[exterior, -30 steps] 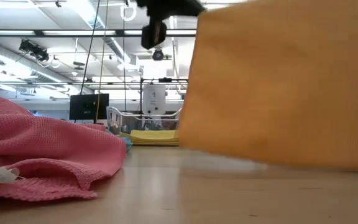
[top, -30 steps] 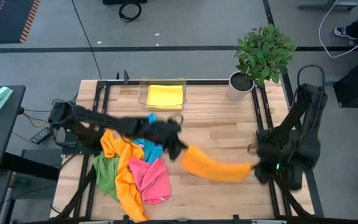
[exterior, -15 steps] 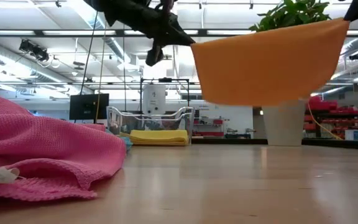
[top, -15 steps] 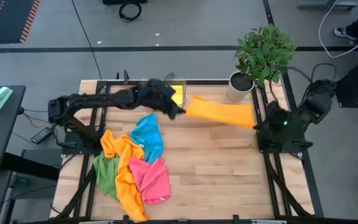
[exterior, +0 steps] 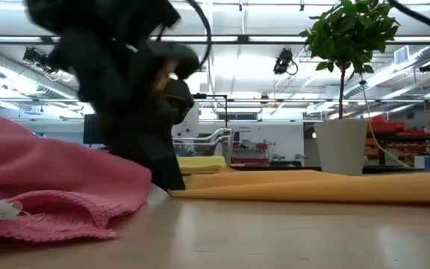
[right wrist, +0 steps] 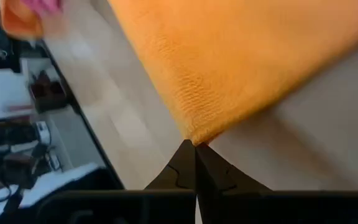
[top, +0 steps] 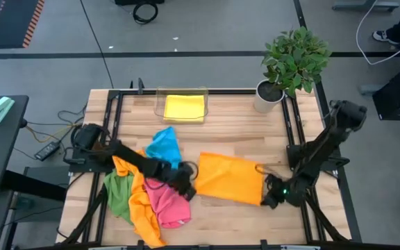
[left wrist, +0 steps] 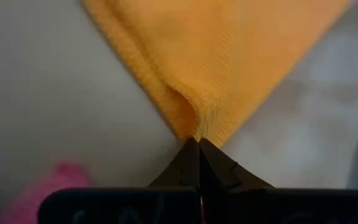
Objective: Fold microfiber towels
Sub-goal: Fold the orange microfiber towel
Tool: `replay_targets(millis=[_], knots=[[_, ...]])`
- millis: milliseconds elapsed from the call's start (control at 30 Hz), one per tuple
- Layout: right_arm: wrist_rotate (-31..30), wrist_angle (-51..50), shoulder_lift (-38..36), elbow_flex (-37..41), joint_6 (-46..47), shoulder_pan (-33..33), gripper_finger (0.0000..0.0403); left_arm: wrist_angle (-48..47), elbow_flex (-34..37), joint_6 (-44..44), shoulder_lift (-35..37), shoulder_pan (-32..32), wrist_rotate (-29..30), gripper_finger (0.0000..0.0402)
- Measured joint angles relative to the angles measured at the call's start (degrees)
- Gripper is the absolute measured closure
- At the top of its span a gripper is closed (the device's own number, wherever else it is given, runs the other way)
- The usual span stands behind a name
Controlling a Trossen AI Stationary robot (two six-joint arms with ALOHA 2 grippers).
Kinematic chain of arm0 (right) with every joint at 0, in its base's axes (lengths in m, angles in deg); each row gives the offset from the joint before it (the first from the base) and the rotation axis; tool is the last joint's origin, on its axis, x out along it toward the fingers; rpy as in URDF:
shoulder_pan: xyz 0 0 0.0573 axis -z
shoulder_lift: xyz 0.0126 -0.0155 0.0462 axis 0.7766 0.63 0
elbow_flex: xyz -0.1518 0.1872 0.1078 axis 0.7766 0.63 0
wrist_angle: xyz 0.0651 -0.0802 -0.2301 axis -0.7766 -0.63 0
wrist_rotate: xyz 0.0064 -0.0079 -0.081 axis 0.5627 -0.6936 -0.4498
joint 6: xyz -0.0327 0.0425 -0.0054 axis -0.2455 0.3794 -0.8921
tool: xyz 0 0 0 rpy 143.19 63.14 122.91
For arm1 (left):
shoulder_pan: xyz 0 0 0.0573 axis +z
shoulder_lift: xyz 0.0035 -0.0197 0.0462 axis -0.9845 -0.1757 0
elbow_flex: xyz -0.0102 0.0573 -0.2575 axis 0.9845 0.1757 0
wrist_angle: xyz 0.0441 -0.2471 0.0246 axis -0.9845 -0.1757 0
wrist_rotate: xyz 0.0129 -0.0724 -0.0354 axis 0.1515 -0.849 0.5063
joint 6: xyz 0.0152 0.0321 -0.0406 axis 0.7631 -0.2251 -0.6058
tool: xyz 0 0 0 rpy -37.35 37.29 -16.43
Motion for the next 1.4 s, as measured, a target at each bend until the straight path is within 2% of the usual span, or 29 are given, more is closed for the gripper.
replay_targets(millis=[200,333,433,600,767,900,1000,1167,1300,1400], knots=[[4.9,-2.5,8.6,-8.8,2.0,-2.8,0.0402,2.1,0.1,-4.1,-0.9,-4.3,0.4,0.0397],[5.6,-5.7,9.0,-12.9,1.3,-2.8,0.0402,1.3,-0.4,-5.6,-0.5,-4.3,0.1,0.0397],[7.3,-8.6,8.7,-15.3,1.2,-2.9,0.0401,1.2,-2.5,-4.1,-0.5,-3.8,-4.3,0.0387],[9.5,-13.2,8.2,-16.9,3.5,-3.0,0.0376,-0.5,-6.3,3.7,-0.5,-1.2,-14.1,0.0339],[14.1,-14.0,7.8,-16.9,3.8,-3.4,0.0322,-6.0,-9.2,5.7,-0.4,3.5,-22.0,0.0276],[16.1,-14.9,5.4,-16.9,4.1,-5.4,0.0282,-7.1,-9.5,9.1,2.1,6.8,-20.8,0.0247],[13.2,-17.6,2.8,-16.9,7.3,-7.1,0.0266,-6.5,-9.6,14.9,3.2,8.6,-18.6,0.0247],[2.0,-17.2,1.8,-17.4,8.6,-7.0,0.0263,-5.5,-9.6,23.2,1.4,9.5,-18.2,0.026],[1.5,-17.2,3.5,-18.3,5.3,-4.8,0.0271,-6.5,-9.5,33.9,-0.5,9.6,-16.9,0.0263],[1.3,-17.2,3.6,-18.4,4.0,-3.5,0.0273,-7.1,-9.5,33.7,-0.7,10.2,-14.4,0.0257]])
